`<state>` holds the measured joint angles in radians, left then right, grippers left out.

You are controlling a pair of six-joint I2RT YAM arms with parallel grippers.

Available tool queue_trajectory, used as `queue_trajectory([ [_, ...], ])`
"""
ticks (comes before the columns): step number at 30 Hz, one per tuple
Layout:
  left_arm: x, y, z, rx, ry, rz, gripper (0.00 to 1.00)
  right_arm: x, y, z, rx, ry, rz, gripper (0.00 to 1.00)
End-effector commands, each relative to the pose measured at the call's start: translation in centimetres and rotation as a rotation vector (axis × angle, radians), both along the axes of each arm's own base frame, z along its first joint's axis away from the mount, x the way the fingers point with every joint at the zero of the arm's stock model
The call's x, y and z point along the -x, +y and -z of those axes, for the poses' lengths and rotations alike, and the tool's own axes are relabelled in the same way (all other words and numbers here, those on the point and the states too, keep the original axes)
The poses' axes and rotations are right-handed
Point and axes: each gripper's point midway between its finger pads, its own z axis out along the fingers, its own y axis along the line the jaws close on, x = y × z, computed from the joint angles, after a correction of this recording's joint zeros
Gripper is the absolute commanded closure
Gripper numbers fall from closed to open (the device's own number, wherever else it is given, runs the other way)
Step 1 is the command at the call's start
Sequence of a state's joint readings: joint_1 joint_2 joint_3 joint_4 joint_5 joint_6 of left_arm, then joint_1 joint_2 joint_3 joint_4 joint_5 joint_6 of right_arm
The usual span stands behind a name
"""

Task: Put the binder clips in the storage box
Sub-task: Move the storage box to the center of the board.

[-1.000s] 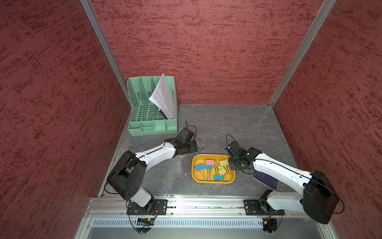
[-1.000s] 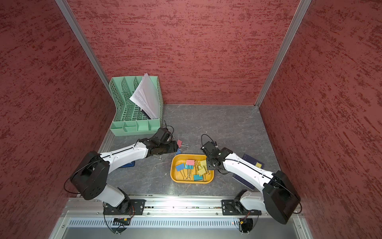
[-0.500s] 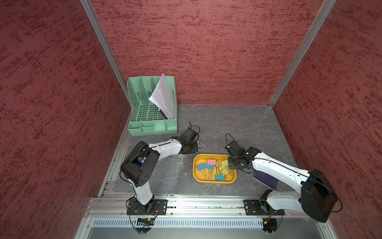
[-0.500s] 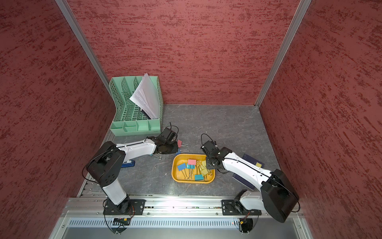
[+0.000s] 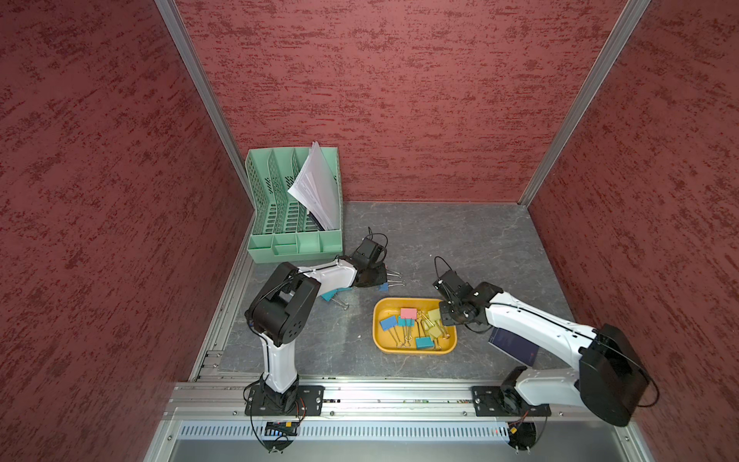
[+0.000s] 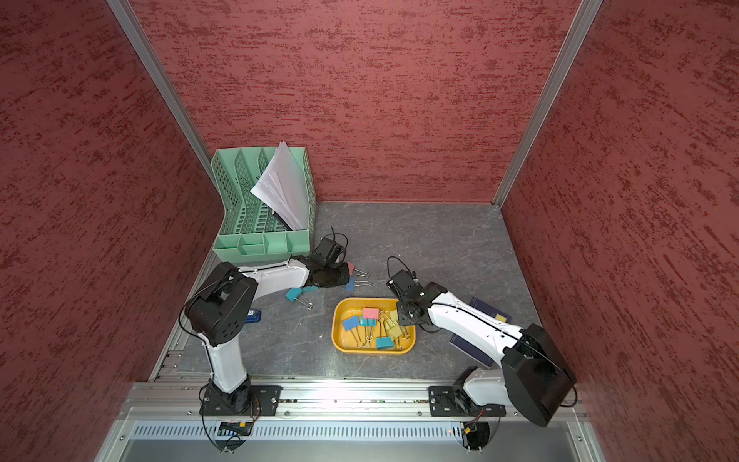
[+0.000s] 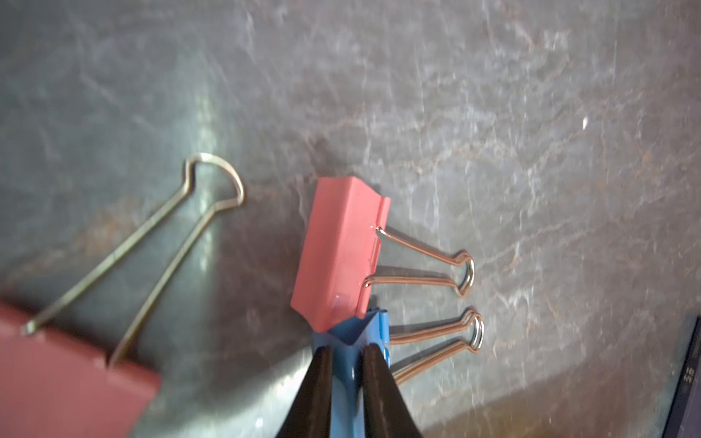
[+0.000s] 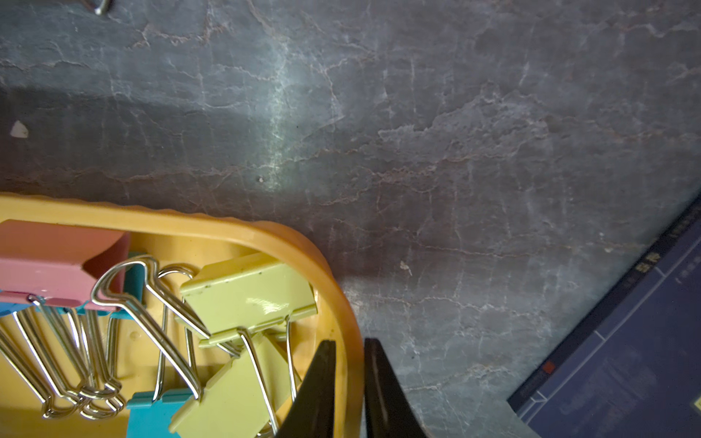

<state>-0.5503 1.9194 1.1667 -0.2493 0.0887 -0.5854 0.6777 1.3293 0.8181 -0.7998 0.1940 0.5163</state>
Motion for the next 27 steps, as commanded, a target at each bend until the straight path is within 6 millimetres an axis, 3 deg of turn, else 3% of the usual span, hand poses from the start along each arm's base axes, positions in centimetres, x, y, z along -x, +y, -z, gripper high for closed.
queue_trajectory([
  [1, -0.7, 2.9, 3.5, -0.098, 0.086, -0.022, 0.8, -1.2, 0.9, -1.1, -0.03, -0.029, -0.01, 0.82],
  [4, -3.1, 3.7, 2.7, -0.121, 0.058, -0.033, 0.79, -1.4, 1.1, -1.0, -0.028, -0.029, -0.015, 0.82],
  [8, -5.1, 3.4, 0.1, -0.106, -0.009, -0.004, 0.73, -1.3, 1.1, -1.0, -0.03, -0.022, -0.017, 0.82],
  [10, -5.2, 3.2, -1.3, -0.112, -0.044, 0.022, 0.68, -1.1, 1.0, -1.1, -0.035, -0.026, -0.017, 0.8],
  [13, -5.0, 3.3, -3.4, -0.107, -0.093, 0.041, 0.48, -0.9, 0.9, -1.1, -0.037, -0.027, -0.018, 0.78],
  [15, -4.6, 3.3, -4.7, -0.096, -0.109, 0.044, 0.45, -0.8, 0.9, -1.0, -0.04, -0.026, -0.02, 0.77],
  [17, -3.8, 2.0, -5.5, -0.064, -0.129, 0.073, 0.37, -0.8, 0.8, -1.0, -0.038, -0.027, -0.022, 0.77],
  [19, -2.9, 0.4, -6.0, -0.062, -0.134, 0.105, 0.36, -0.9, 1.0, -0.9, -0.039, -0.029, -0.026, 0.77],
  [20, -2.3, -0.6, -6.0, -0.053, -0.13, 0.121, 0.41, -1.0, 1.0, -0.8, -0.039, -0.027, -0.027, 0.77],
  [23, -1.0, -3.0, -5.3, -0.008, -0.087, 0.131, 0.85, -1.0, 1.2, -0.6, -0.043, -0.023, -0.03, 0.77],
  [24, -0.6, -3.7, -4.8, 0.015, -0.069, 0.135, 0.93, -1.0, 1.2, -0.5, -0.044, -0.022, -0.031, 0.77],
  [25, -0.5, -3.9, -4.2, 0.013, -0.053, 0.131, 0.99, -1.0, 1.2, -0.5, -0.045, -0.022, -0.031, 0.77],
  [27, -0.6, -3.6, -2.6, -0.016, -0.023, 0.111, 1.0, -1.0, 1.3, -0.4, -0.048, -0.021, -0.033, 0.78],
])
